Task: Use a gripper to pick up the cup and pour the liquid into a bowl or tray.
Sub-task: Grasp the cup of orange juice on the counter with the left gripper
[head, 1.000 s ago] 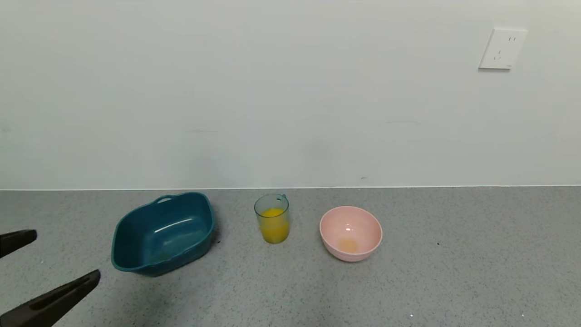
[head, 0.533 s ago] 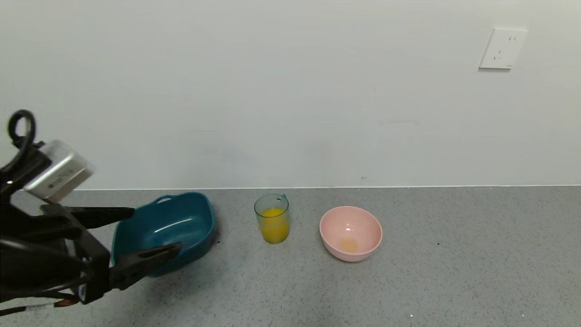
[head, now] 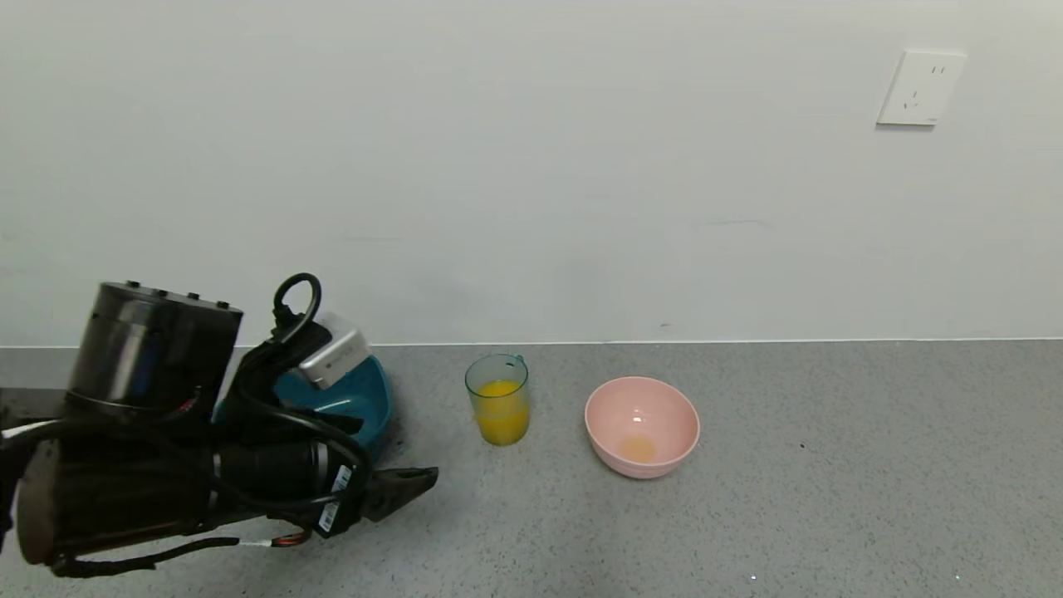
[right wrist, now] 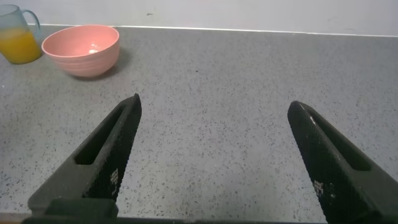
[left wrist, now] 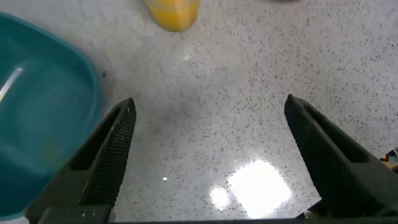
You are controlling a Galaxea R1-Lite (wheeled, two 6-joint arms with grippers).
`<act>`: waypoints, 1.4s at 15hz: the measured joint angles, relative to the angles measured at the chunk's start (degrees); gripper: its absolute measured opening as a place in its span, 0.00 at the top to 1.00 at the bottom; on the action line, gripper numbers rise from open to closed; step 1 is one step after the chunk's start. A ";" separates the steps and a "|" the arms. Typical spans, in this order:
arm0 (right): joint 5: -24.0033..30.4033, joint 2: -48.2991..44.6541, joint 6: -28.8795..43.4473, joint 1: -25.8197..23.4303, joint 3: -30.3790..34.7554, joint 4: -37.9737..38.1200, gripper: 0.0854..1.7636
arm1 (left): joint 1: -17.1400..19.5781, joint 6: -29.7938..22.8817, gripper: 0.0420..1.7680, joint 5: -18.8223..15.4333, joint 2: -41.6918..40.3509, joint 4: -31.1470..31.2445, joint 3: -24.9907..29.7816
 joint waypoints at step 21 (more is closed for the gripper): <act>0.02 0.00 0.00 0.00 0.00 0.00 0.03 | -7.36 -14.26 0.03 15.42 36.00 -47.07 4.50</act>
